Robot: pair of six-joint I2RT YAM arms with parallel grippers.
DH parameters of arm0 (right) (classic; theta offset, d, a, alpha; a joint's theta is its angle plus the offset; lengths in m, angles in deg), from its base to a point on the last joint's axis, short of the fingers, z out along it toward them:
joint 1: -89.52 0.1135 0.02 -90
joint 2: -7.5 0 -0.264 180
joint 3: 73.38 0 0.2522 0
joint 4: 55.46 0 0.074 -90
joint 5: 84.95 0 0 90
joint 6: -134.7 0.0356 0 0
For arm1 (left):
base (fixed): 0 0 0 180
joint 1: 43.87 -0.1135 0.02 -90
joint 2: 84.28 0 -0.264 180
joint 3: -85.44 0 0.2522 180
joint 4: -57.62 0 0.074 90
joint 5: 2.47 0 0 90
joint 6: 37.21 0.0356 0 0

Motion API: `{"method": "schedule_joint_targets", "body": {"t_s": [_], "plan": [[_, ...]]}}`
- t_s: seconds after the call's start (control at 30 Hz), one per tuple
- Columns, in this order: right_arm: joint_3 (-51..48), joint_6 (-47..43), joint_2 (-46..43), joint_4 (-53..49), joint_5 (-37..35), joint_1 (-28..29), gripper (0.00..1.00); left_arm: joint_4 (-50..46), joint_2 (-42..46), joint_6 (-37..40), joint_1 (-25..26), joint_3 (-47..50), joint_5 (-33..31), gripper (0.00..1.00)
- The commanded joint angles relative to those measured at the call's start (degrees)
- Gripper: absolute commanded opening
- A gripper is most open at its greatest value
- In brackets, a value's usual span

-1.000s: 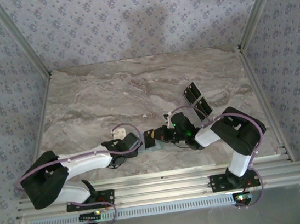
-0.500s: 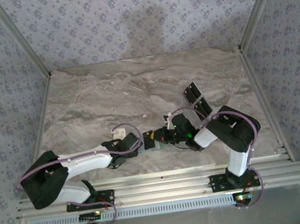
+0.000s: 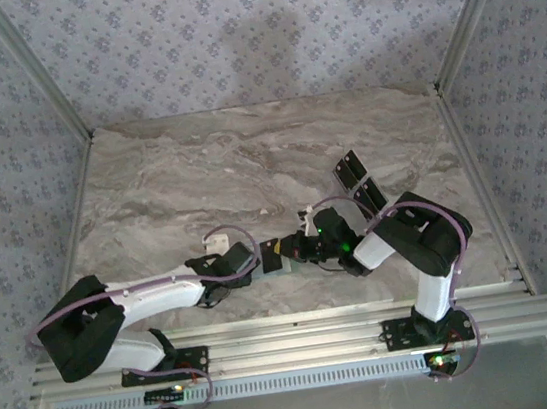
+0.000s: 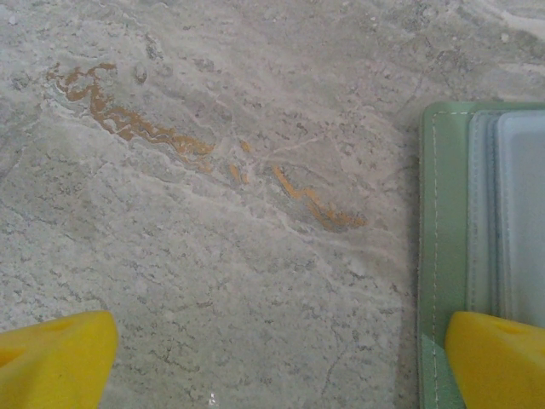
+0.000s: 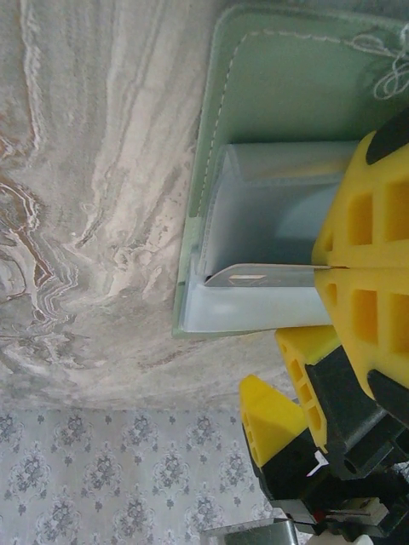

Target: Put the credit cards into the card holder

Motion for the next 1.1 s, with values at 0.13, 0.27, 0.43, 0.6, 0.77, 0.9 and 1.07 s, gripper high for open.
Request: {"method": "schedule_joint_targets", "body": {"t_s": [0.13,0.27,0.43,0.6,0.77,0.9,1.07], "plan": [[-0.36,-2.01,1.41,-5.19,1.05,-1.9,0.0,-2.25,-0.16,-0.26,-0.16,1.32,0.87,1.0],[-0.38,-2.54,2.01,-5.61,1.37,-2.44,0.0,-2.34,-0.07,-0.33,-0.16,1.46,0.82,1.0],[0.21,-2.51,3.17,-5.26,2.01,-2.31,0.0,-2.43,0.41,-0.5,-0.16,1.73,0.77,1.0],[0.85,-2.4,3.35,-5.26,2.38,-1.83,0.0,-2.45,0.56,-0.5,-0.17,1.77,0.8,1.0],[1.49,-1.87,3.17,-4.7,3.0,-1.33,0.0,-2.51,0.61,-0.5,-0.16,1.93,0.68,1.0],[1.45,-1.16,2.02,-4.21,3.2,-1.26,0.0,-2.41,0.54,-0.5,-0.16,1.93,0.69,1.0],[1.66,-0.94,0.62,-4.81,3.2,-1.01,0.0,-2.34,0.54,-0.67,-0.16,2.05,0.83,1.0]]}}
